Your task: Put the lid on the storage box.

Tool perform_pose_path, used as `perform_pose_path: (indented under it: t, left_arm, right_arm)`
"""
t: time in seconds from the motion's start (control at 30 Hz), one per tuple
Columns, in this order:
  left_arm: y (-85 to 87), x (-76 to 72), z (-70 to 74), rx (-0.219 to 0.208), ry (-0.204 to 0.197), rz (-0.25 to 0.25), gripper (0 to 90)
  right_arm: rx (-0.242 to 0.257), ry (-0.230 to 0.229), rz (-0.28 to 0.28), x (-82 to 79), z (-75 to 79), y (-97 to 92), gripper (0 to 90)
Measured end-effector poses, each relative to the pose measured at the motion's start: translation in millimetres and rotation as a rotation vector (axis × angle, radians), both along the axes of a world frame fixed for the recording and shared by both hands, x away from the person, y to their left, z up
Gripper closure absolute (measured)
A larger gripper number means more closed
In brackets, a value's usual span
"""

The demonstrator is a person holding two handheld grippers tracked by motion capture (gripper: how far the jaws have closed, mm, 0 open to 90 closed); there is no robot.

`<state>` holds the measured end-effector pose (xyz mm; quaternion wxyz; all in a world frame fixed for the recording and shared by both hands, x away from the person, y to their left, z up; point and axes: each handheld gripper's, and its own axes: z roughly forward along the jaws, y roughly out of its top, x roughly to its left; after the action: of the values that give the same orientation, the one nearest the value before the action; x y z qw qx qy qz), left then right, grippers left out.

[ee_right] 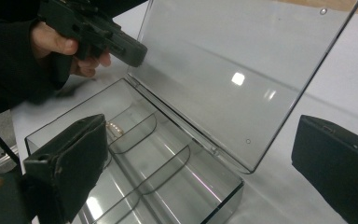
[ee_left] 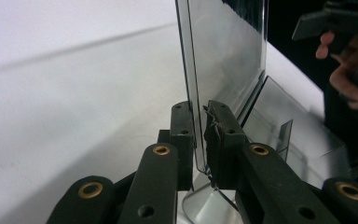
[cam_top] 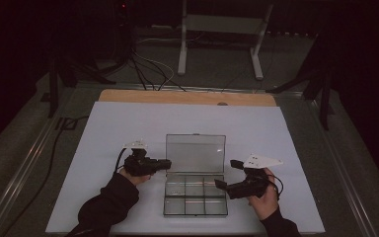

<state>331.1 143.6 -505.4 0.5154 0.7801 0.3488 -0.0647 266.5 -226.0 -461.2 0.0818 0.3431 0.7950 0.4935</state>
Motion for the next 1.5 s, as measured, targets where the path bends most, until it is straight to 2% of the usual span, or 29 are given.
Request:
perform_pose_path:
  t: [0.43, 0.57, 0.6, 0.67, 0.8, 0.83, 0.87, 1.0, 1.1, 1.2, 1.3, 1.4, 1.5]
  left_arm:
    - [0.8, -4.4, 0.9, 0.025, -0.115, -0.041, 83.2]
    - [1.3, -7.1, 1.6, 0.034, -0.168, -0.059, 84.3]
    - [1.3, -7.1, 1.6, 0.034, -0.168, -0.059, 84.4]
    - [1.5, -9.1, 2.5, 0.045, -0.204, -0.073, 85.0]
    - [1.6, -11.3, 3.2, 0.059, -0.248, -0.088, 85.3]
    - [1.6, -11.3, 3.2, 0.059, -0.248, -0.088, 85.3]
    - [1.7, -12.6, 3.2, 0.064, -0.273, -0.095, 85.3]
    - [1.7, -14.2, 3.5, 0.075, -0.308, -0.106, 85.5]
    - [1.8, -15.7, 3.4, 0.083, -0.344, -0.119, 85.6]
    - [1.7, -17.4, 4.1, 0.097, -0.376, -0.13, 85.7]
    - [1.4, -19.1, 4.4, 0.107, -0.405, -0.139, 85.7]
    - [1.1, -20.1, 4.8, 0.113, -0.417, -0.141, 85.8]
    - [1.2, -21.0, 4.5, 0.119, -0.437, -0.148, 85.7]
  right_arm:
    - [0.014, 0.018, 0.012, -4.3, -1.9, 0.9, 4.0]
    - [0.027, 0.028, 0.011, -6.5, -2.5, -1.1, 4.0]
    - [0.027, 0.028, 0.011, -6.5, -2.5, -1.1, 4.0]
    - [0.036, 0.04, 0.013, -8.4, -3.2, -2.0, 4.0]
    - [0.031, 0.058, 0.031, -10.0, -4.3, -1.9, 4.0]
    - [0.031, 0.058, 0.031, -10.0, -4.3, -1.9, 4.0]
    - [0.03, 0.058, 0.037, -10.5, -4.6, -1.7, 4.0]
    - [0.033, 0.058, 0.068, -12.6, -6.0, -1.2, 3.9]
    - [0.043, 0.101, 0.08, -11.5, -8.2, -2.1, 4.0]
    - [0.08, 0.142, 0.08, -9.2, -9.2, -3.7, 4.3]
    - [0.093, 0.159, 0.049, -7.3, -9.0, -5.4, 11.1]
    - [0.093, 0.179, 0.02, -5.8, -9.4, -7.0, 20.1]
    - [0.082, 0.198, -0.002, -4.5, -10.6, -9.3, 40.9]
